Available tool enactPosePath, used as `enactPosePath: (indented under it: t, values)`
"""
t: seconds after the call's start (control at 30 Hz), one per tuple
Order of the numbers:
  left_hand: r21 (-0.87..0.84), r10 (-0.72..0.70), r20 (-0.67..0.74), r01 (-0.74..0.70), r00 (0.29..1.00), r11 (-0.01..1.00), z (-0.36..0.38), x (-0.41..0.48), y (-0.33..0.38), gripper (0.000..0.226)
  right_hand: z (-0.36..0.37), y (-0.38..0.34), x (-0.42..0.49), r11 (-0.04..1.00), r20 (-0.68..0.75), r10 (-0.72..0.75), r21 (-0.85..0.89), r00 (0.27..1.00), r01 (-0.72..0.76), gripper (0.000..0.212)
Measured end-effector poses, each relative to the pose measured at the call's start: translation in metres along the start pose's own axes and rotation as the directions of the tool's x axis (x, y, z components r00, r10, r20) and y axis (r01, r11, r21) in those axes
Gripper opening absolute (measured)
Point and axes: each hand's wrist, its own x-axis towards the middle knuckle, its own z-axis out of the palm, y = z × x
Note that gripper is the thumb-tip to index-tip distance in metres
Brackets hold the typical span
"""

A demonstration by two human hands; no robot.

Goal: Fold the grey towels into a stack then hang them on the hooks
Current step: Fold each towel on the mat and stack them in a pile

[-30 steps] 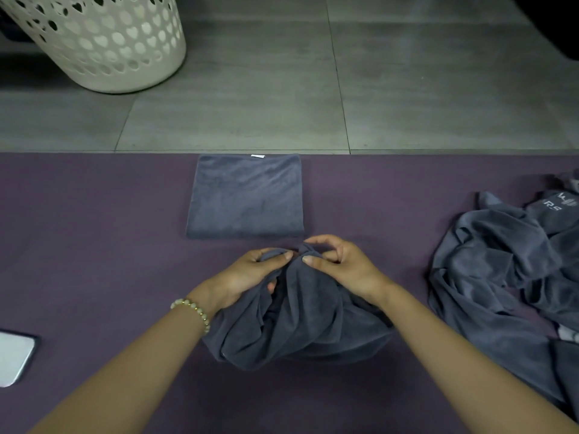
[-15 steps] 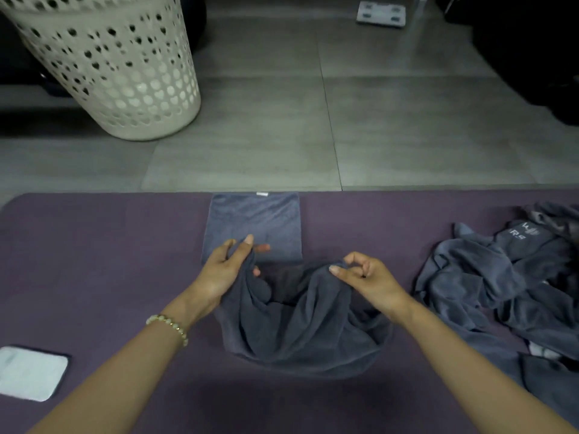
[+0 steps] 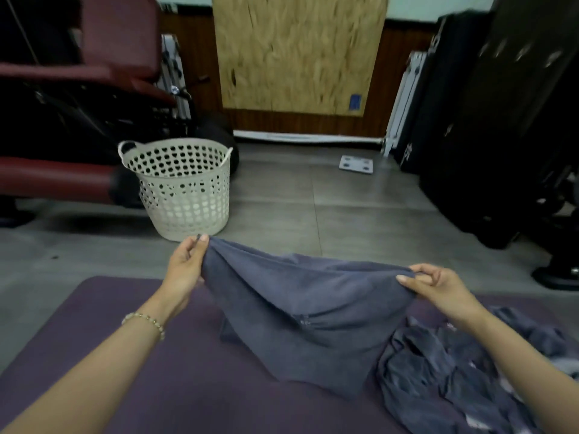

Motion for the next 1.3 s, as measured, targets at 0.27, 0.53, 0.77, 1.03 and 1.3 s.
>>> enactPosePath:
  t: [0.27,0.53,0.77,1.03,1.3]
  values:
    - [-0.061,0.243,-0.137,-0.253,0.96,0.966,-0.008,-0.03,0.093,0.023,-0.033,-0.096,-0.051,0.966,0.017,-0.218,-0.136,0.976,0.218,0.079]
    - [0.038,0.27,-0.126,-0.267,0.955,0.963,-0.028,-0.047,0.129,0.024,-0.034,-0.134,-0.073,0.934,0.047,-0.319,-0.157,0.947,0.323,0.031]
    - [-0.009,0.159,-0.091,-0.161,0.983,0.987,-0.035,-0.049,0.123,0.021,-0.021,-0.117,-0.063,0.99,-0.071,-0.135,-0.039,0.988,0.132,0.035]
    - [-0.019,0.01,-0.065,-0.011,0.998,1.0,-0.025,-0.04,0.066,0.019,-0.001,-0.069,-0.039,0.992,-0.124,0.014,0.123,0.992,0.001,0.042]
    - [-0.022,0.073,-0.145,-0.077,0.987,0.997,-0.006,-0.019,0.071,0.024,0.012,-0.06,-0.011,0.981,-0.248,-0.014,0.183,0.969,0.062,0.029]
